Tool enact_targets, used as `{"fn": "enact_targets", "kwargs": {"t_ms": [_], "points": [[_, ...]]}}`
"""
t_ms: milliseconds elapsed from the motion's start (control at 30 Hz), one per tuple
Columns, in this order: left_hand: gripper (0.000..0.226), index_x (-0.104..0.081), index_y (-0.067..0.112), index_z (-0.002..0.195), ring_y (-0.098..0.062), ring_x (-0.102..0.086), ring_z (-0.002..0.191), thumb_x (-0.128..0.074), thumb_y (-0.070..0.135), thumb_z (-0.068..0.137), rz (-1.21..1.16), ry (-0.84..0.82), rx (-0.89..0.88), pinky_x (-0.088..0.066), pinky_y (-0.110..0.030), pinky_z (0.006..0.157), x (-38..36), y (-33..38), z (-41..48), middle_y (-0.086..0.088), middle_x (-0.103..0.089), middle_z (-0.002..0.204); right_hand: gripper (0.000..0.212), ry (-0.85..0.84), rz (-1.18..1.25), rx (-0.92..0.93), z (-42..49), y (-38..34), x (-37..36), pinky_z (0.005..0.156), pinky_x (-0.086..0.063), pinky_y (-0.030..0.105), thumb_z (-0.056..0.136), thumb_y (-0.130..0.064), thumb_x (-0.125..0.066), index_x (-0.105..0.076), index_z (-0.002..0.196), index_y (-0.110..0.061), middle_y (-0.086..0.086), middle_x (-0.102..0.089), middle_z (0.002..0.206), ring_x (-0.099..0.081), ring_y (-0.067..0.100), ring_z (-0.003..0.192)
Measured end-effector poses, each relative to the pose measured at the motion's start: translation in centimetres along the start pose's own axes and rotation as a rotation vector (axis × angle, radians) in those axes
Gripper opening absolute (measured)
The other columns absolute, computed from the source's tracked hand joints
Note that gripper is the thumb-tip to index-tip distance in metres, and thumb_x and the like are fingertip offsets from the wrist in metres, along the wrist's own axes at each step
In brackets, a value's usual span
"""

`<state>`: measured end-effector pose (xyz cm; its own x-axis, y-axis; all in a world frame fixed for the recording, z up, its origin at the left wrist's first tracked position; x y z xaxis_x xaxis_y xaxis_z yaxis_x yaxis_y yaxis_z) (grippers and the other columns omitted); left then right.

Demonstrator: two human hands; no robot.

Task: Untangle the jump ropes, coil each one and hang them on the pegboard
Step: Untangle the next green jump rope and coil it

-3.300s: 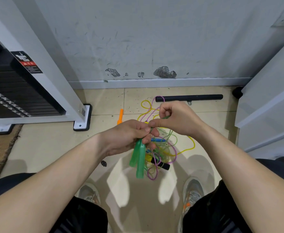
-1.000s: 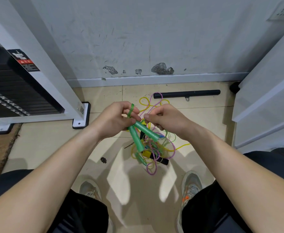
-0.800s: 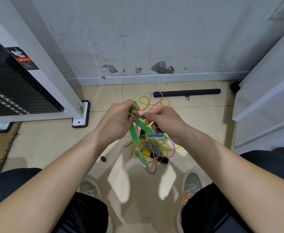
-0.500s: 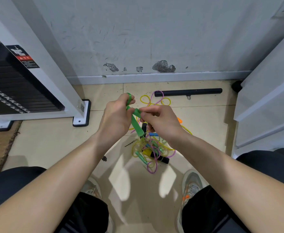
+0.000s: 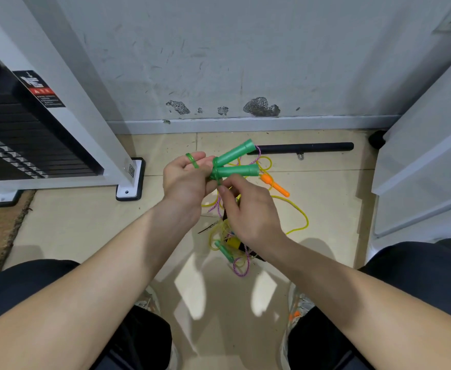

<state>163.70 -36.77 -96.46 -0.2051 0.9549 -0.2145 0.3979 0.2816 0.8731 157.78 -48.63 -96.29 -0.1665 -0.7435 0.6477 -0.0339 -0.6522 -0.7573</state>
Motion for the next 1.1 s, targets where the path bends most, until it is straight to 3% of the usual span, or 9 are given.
{"fn": "enact_targets", "kwargs": {"t_ms": [167, 300, 367, 467, 600, 700, 767, 967, 1100], "points": [[0.014, -0.061, 0.001, 0.107, -0.018, -0.07, 0.057, -0.064, 0.004, 0.094, -0.112, -0.072, 0.19, -0.055, -0.023, 0.05, -0.1, 0.3, 0.0, -0.007, -0.068, 0.085, 0.016, -0.037, 0.008, -0.066, 1.0, 0.6, 0.8, 0.067, -0.049, 0.035, 0.099, -0.039, -0.054, -0.068, 0.099, -0.031, -0.015, -0.059, 0.071, -0.057, 0.013, 0.071], [0.037, -0.057, -0.002, 0.119, -0.016, -0.072, 0.063, -0.073, 0.005, 0.087, -0.04, -0.132, 0.179, -0.056, -0.02, 0.055, 0.1, 0.0, 0.1, -0.01, -0.065, 0.095, 0.019, -0.032, -0.066, -0.06, 1.1, 0.6, 0.8, 0.07, -0.049, 0.034, 0.098, -0.045, -0.055, -0.07, 0.101, -0.034, -0.016, -0.061, 0.074, -0.062, 0.015, 0.078], [0.039, -0.053, -0.004, 0.122, -0.015, -0.073, 0.063, -0.07, 0.0, 0.088, -0.046, -0.134, 0.182, -0.056, -0.021, 0.055, 0.4, 0.0, 0.2, -0.012, -0.065, 0.097, 0.024, -0.018, -0.086, -0.087, 1.2, 0.9, 0.9, 0.07, -0.05, 0.036, 0.095, -0.051, -0.056, -0.069, 0.09, -0.031, -0.015, -0.063, 0.072, -0.061, 0.013, 0.077], [0.033, -0.055, -0.002, 0.12, -0.016, -0.073, 0.069, -0.068, 0.001, 0.089, -0.035, -0.161, 0.192, -0.059, -0.023, 0.058, 0.8, 0.6, 0.6, -0.012, -0.066, 0.097, 0.041, -0.037, -0.002, -0.186, 1.7, 2.2, 1.3, 0.057, -0.039, 0.032, 0.088, -0.059, -0.064, -0.057, 0.065, -0.025, -0.013, -0.05, 0.052, -0.049, 0.006, 0.057], [0.021, -0.06, 0.005, 0.11, -0.02, -0.072, 0.084, -0.066, 0.001, 0.089, 0.099, -0.312, 0.182, -0.062, -0.027, 0.069, 0.7, 1.5, 0.5, -0.012, -0.067, 0.103, 0.023, -0.222, 0.164, -0.122, 3.2, 3.0, 2.2, 0.058, -0.034, 0.024, 0.091, -0.031, -0.072, -0.064, 0.069, -0.029, -0.014, -0.048, 0.055, -0.041, 0.003, 0.054], [0.021, -0.063, 0.007, 0.105, -0.021, -0.074, 0.082, -0.066, -0.004, 0.088, 0.29, -0.482, 0.109, -0.063, -0.032, 0.072, 0.3, 2.0, -0.1, -0.008, -0.07, 0.101, 0.017, -0.312, 0.244, -0.051, 4.2, 3.6, 2.8, 0.067, -0.043, 0.024, 0.088, -0.003, -0.071, -0.072, 0.08, -0.018, -0.009, -0.061, 0.071, -0.052, 0.005, 0.067], [0.024, -0.063, 0.007, 0.104, -0.023, -0.072, 0.085, -0.069, -0.006, 0.085, 0.504, -0.568, -0.001, -0.062, -0.038, 0.076, -0.1, 2.0, -0.7, -0.005, -0.071, 0.099, 0.019, -0.358, 0.229, -0.041, 4.4, 3.8, 3.0, 0.066, -0.044, 0.02, 0.085, 0.002, -0.072, -0.073, 0.078, -0.016, -0.01, -0.064, 0.069, -0.054, 0.003, 0.065], [0.037, -0.063, 0.02, 0.093, -0.013, -0.068, 0.082, -0.081, -0.005, 0.073, 0.935, -0.503, -0.388, -0.06, -0.038, 0.081, -0.8, 1.1, -0.6, 0.003, -0.068, 0.091, 0.014, -0.344, 0.085, -0.086, 4.1, 3.1, 2.9, 0.056, -0.041, 0.017, 0.086, -0.015, -0.075, -0.075, 0.073, -0.02, -0.011, -0.063, 0.057, -0.05, -0.002, 0.049], [0.034, -0.062, 0.016, 0.1, -0.016, -0.065, 0.085, -0.079, 0.0, 0.076, 1.103, -0.399, -0.518, -0.056, -0.032, 0.083, -1.2, 0.0, -0.4, 0.006, -0.066, 0.093, 0.026, -0.263, 0.071, -0.221, 3.4, 2.6, 2.5, 0.065, -0.056, 0.037, 0.09, -0.017, -0.064, -0.074, 0.066, -0.011, 0.007, -0.07, 0.063, -0.058, 0.01, 0.054]]}}
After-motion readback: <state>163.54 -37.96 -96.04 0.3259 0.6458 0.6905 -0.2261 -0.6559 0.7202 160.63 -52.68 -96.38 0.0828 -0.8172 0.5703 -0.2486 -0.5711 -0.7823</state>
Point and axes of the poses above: each hand's wrist, its own z-axis towards the middle knuckle, its own x-axis out of the back of the hand, y = z × x, the point moved 6 cm from there along z, towards the middle knuckle
